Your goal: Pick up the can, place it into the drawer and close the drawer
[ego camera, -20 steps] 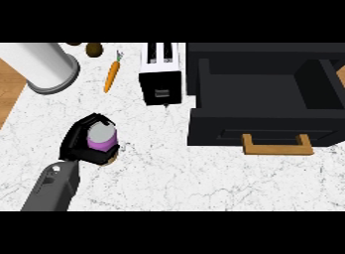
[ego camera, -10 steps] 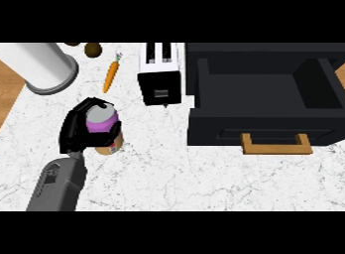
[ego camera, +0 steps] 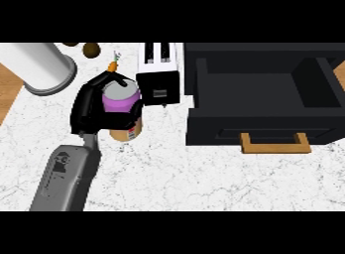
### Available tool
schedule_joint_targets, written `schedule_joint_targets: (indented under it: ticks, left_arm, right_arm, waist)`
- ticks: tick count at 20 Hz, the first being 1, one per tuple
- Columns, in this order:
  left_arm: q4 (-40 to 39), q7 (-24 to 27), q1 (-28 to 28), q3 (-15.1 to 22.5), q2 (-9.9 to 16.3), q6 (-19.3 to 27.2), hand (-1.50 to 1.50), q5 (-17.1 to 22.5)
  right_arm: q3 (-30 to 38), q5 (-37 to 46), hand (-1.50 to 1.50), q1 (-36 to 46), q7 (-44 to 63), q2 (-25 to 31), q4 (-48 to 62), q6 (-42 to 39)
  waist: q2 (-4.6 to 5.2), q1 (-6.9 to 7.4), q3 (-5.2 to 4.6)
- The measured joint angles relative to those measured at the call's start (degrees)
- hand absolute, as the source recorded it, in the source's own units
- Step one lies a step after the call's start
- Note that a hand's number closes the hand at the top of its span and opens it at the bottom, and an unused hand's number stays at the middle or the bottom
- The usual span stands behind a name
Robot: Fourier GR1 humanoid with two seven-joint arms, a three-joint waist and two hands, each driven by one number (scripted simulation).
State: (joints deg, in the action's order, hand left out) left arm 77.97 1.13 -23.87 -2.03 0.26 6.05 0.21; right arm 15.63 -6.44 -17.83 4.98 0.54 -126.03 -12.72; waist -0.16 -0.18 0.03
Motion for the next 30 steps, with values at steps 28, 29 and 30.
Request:
schedule_joint_targets:
  ticks: [28, 29, 30]
  left_arm:
    - [-23.02, -16.87, -45.19, 13.88, -0.25, 22.38, 1.50, 5.50]
    - [-24.58, -16.70, -46.44, 14.24, -0.26, 22.89, 1.50, 6.32]
    - [-25.45, -16.64, -47.38, 15.31, -0.26, 23.75, 1.50, 7.24]
  right_arm:
    - [0.62, -1.31, -1.50, 1.63, 0.84, 1.29, 0.56, 0.40]
    - [0.66, -1.56, -1.50, 1.50, 1.52, 1.37, -0.15, 0.37]
    - [0.88, -1.42, -1.50, 1.87, 1.45, 1.46, 0.31, 0.48]
  waist:
    - [0.35, -1.49, 0.02]
    - [0.37, -1.60, 0.02]
    - [0.37, -1.64, 0.01]
